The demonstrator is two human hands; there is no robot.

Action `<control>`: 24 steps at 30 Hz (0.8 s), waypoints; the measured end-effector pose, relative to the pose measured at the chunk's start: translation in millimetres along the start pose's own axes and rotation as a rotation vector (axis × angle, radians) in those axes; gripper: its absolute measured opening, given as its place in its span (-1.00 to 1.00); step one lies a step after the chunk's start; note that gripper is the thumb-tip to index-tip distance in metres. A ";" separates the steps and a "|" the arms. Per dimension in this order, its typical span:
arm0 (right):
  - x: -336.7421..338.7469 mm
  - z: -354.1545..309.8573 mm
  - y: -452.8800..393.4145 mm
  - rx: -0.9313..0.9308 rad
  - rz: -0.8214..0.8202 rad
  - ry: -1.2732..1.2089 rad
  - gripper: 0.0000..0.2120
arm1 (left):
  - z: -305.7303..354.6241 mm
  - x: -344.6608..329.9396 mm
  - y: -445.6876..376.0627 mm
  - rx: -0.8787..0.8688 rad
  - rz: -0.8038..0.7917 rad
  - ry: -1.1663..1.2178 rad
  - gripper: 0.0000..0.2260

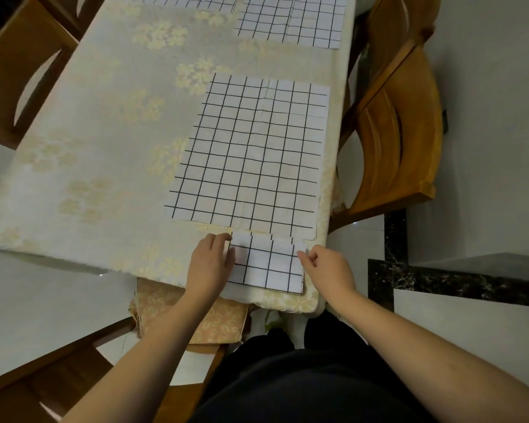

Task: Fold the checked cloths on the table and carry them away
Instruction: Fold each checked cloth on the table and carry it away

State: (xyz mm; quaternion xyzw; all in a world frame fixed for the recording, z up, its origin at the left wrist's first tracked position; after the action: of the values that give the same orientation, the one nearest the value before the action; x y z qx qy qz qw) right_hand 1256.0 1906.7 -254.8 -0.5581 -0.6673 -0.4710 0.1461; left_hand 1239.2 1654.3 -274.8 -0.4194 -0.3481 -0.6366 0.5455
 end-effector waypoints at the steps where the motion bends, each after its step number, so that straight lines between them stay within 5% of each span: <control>1: -3.3 -2.0 3.0 0.075 0.013 -0.007 -0.68 | 1.5 -2.1 2.6 -0.104 0.003 -0.032 -0.76; 4: -22.9 -9.6 7.8 0.380 -0.001 0.108 -0.78 | 5.0 -13.8 10.9 -0.319 -0.071 -0.110 -0.69; 6: -40.0 -11.6 6.4 0.503 0.010 0.289 -0.62 | 1.9 -24.8 15.0 -0.361 -0.169 -0.165 -0.59; 11: -62.5 -6.1 1.3 0.459 -0.102 0.589 -0.36 | -7.7 -36.5 17.0 -0.242 -0.375 -0.278 -0.46; 24: -54.0 11.1 -5.6 0.417 -0.226 0.668 -0.31 | -10.1 -31.4 8.2 -0.142 -0.521 -0.290 -0.36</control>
State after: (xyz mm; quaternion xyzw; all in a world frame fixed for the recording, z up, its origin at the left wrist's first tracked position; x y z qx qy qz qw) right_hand 1272.8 1883.0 -302.0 -0.2559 -0.7215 -0.4943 0.4119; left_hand 1247.4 1656.5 -307.8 -0.4395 -0.4727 -0.7114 0.2781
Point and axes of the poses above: each hand's wrist, its own y-axis away from the middle knuckle, its own x-axis out of the back of the hand, z = x × y, the point moved 1 cm from there along -y, towards the middle knuckle, and after that the axes turned 5 degrees about -z, right-handed, at the moved point
